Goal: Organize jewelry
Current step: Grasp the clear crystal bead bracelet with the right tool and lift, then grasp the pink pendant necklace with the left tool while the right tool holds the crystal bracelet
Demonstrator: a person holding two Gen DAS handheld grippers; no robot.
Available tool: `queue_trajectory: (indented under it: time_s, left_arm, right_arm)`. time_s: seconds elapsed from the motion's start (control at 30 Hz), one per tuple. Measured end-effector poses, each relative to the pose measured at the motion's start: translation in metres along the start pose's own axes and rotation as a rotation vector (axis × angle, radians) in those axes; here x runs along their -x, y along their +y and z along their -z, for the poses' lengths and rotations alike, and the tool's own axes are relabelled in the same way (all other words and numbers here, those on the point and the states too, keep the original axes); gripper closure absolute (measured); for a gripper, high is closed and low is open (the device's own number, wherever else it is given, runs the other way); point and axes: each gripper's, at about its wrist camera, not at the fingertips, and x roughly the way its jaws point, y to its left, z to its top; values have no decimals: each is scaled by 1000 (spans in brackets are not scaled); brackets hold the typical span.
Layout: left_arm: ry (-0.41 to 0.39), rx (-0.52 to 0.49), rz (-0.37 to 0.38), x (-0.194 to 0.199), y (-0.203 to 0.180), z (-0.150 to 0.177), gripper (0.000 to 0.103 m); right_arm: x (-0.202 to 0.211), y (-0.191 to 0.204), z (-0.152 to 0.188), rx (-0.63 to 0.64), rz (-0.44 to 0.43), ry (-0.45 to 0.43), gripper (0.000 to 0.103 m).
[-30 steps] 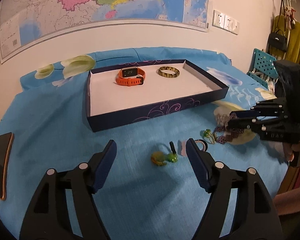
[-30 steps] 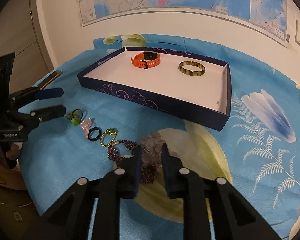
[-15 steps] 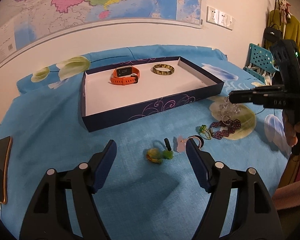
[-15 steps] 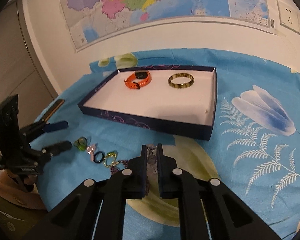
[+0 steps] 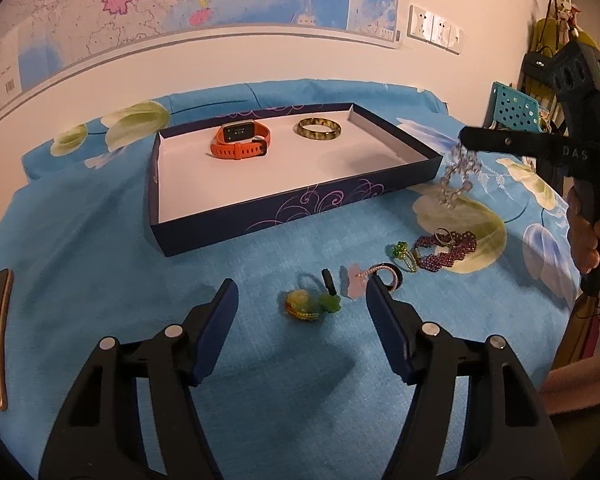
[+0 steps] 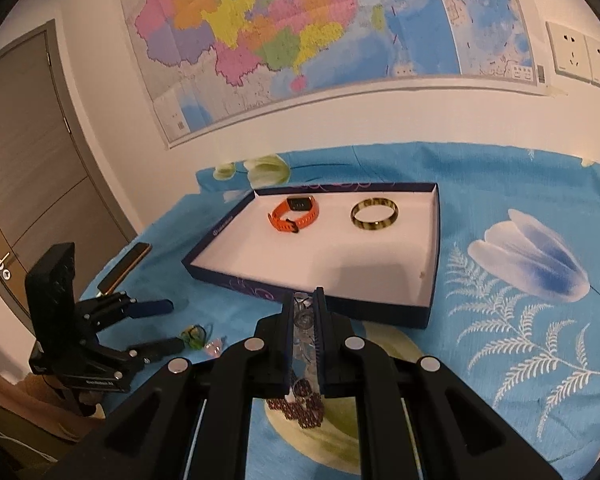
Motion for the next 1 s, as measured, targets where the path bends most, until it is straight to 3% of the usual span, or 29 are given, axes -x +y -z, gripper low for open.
queue_trajectory:
  time_s: [0.57, 1.0]
  left_arm:
    - [28, -47, 22, -6, -9, 0, 57]
    - [63, -32, 24, -5, -1, 5, 58]
  right_arm:
    - [-15, -9, 12, -30, 20, 59, 95]
    - [-19, -21, 26, -51, 58, 99, 95]
